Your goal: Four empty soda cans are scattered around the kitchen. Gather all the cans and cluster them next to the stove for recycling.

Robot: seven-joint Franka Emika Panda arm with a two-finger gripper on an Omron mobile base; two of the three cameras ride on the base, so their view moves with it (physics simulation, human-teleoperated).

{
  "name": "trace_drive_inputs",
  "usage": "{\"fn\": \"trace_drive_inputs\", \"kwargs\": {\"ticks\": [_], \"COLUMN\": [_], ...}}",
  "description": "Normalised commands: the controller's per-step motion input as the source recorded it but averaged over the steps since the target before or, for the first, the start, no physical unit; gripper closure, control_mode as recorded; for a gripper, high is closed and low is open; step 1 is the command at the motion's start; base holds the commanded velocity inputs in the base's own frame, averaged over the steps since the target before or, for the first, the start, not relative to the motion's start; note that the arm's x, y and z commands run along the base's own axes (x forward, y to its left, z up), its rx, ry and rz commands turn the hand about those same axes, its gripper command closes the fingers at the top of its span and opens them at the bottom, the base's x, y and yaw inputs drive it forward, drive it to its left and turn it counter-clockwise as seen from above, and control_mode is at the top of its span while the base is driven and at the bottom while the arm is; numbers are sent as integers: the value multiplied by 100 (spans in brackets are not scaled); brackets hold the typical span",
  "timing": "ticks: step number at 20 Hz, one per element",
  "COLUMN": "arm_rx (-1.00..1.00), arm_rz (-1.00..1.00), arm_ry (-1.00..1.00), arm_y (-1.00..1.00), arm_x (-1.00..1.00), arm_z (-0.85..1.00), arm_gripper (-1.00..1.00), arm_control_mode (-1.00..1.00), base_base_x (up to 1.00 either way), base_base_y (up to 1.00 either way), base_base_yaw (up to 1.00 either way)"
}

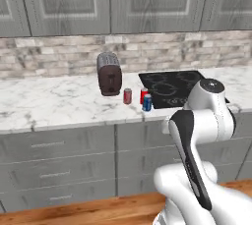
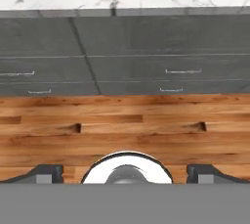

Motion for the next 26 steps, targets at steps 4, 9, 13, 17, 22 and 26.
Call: {"fn": "trace_drive_inputs", "kwargs": {"ticks": [4, 9, 13, 17, 22, 26], "arm_rx": [0, 0, 0, 0, 0, 0], "arm_rz": [0, 0, 0, 0, 0, 0], "arm_ry": [0, 0, 0, 0, 0, 0], "arm_y": [0, 0, 0, 0, 0, 0], "arm_x": [0, 0, 0, 0, 0, 0], "arm_z": [0, 0, 0, 0, 0, 0], "arm_gripper": [-100, -100, -100, -100, -100, -100], "arm_control_mode": [100, 100, 100, 100, 100, 100], "base_base_x": [-50, -3, -2, -3, -4, 3], "base_base_y": [27, 0, 0, 0, 0, 14], "base_base_yaw": [37, 50, 50, 50, 50, 46]}}
